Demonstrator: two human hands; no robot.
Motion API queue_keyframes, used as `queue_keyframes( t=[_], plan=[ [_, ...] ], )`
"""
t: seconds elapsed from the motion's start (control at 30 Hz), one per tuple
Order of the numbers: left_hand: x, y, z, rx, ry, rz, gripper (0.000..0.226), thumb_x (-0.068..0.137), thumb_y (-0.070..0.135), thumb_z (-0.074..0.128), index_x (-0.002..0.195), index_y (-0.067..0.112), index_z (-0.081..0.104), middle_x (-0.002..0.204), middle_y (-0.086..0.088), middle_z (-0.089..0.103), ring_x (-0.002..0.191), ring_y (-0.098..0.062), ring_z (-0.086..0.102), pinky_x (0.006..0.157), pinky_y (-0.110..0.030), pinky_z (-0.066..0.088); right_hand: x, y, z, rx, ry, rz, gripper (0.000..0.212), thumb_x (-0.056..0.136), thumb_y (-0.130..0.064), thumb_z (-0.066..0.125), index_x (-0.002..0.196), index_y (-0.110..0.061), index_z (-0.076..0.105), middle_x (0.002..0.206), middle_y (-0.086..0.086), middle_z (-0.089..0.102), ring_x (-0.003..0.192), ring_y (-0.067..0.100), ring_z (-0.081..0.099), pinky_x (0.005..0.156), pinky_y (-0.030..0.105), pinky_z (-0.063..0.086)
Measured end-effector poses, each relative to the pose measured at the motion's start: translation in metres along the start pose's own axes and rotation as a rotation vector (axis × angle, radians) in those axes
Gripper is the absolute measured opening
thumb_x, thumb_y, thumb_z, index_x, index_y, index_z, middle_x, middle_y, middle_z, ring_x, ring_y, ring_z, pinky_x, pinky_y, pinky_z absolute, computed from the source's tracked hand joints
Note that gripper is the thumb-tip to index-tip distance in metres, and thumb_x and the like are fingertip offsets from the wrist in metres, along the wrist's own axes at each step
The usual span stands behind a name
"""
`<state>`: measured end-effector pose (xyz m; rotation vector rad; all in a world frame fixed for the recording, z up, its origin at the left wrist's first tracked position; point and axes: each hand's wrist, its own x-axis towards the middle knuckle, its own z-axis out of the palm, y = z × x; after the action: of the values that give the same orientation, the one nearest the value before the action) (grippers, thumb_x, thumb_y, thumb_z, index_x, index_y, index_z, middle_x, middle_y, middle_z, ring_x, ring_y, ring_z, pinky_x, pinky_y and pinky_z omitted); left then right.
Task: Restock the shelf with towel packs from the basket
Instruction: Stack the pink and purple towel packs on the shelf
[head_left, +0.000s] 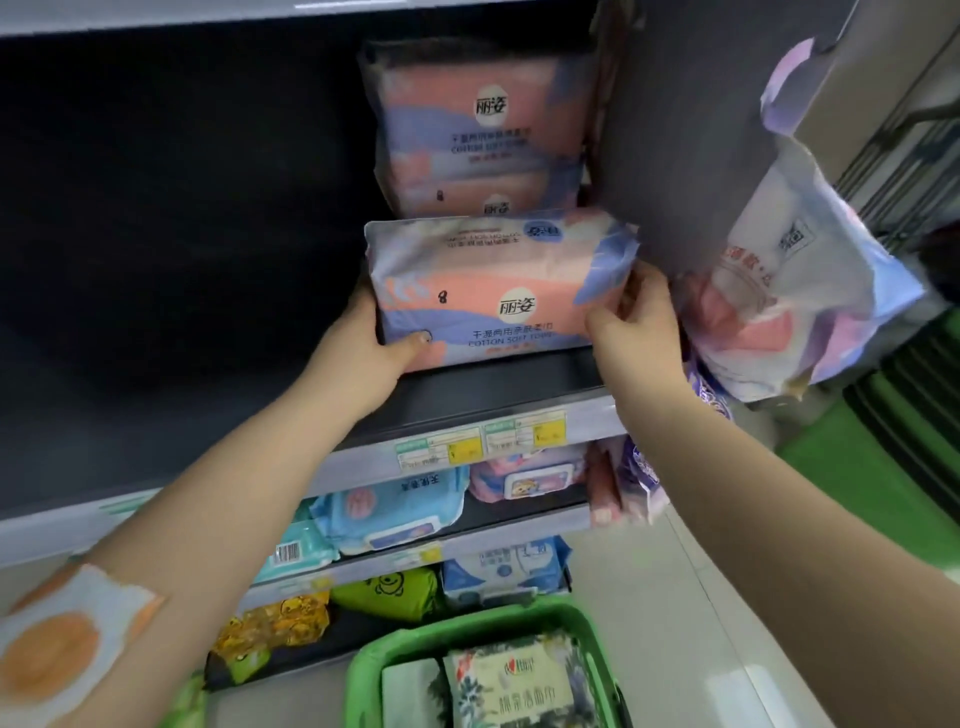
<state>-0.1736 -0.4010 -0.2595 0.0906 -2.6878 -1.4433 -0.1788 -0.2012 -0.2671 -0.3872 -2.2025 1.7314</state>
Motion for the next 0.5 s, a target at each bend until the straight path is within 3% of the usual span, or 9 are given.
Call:
queue_keyframes(
  t=[0.13, 0.2, 0.3, 0.37, 0.5],
  plan=[
    [0.010, 0.000, 0.013, -0.029, -0.018, -0.059, 0.057, 0.090, 0.012, 0.056, 0.141, 0.019, 0.032, 0.137, 0.000, 0.049, 0.118, -0.014, 0.047, 0.090, -0.020, 0.034, 0.020, 0.012, 0.008, -0.115, 0.065, -0.058, 0.035, 0.081, -0.020, 0.053, 0.116, -0.016, 0.049, 0.107, 0.001, 0.058, 0.098, 0.022, 0.055, 0.085, 0.030, 0.044],
    [0.021, 0.003, 0.020, -0.022, -0.028, -0.069, 0.059, 0.090, 0.011, 0.054, 0.142, 0.018, 0.029, 0.139, -0.002, 0.046, 0.123, -0.020, 0.046, 0.091, -0.020, 0.034, 0.031, 0.015, 0.012, -0.223, 0.148, -0.076, 0.024, 0.084, -0.020, 0.054, 0.106, -0.014, 0.047, 0.106, 0.005, 0.053, 0.096, 0.022, 0.052, 0.088, 0.031, 0.042],
    [0.041, 0.003, 0.029, -0.036, -0.027, -0.099, 0.060, 0.090, 0.012, 0.055, 0.142, 0.016, 0.027, 0.136, -0.004, 0.048, 0.116, -0.021, 0.049, 0.090, -0.024, 0.040, 0.044, 0.016, 0.020, -0.342, 0.228, -0.026, 0.017, 0.089, -0.020, 0.052, 0.093, -0.018, 0.036, 0.099, 0.003, 0.045, 0.093, 0.016, 0.047, 0.082, 0.025, 0.038],
    [0.050, 0.001, 0.033, -0.002, -0.019, -0.125, 0.059, 0.091, 0.015, 0.054, 0.143, 0.016, 0.025, 0.136, -0.004, 0.047, 0.114, -0.019, 0.049, 0.086, -0.023, 0.038, 0.048, 0.018, 0.025, -0.327, 0.222, -0.053, 0.010, 0.089, -0.014, 0.051, 0.096, -0.015, 0.044, 0.104, 0.009, 0.052, 0.099, 0.021, 0.051, 0.086, 0.028, 0.038],
    [0.063, -0.001, 0.039, 0.063, 0.008, -0.137, 0.059, 0.092, 0.018, 0.051, 0.144, 0.012, 0.023, 0.137, -0.007, 0.044, 0.119, -0.024, 0.047, 0.082, -0.022, 0.034, 0.055, 0.024, 0.030, -0.292, 0.073, -0.084, 0.022, 0.087, -0.002, 0.048, 0.109, -0.001, 0.050, 0.113, 0.018, 0.055, 0.101, 0.028, 0.053, 0.081, 0.023, 0.035]
  ],
)
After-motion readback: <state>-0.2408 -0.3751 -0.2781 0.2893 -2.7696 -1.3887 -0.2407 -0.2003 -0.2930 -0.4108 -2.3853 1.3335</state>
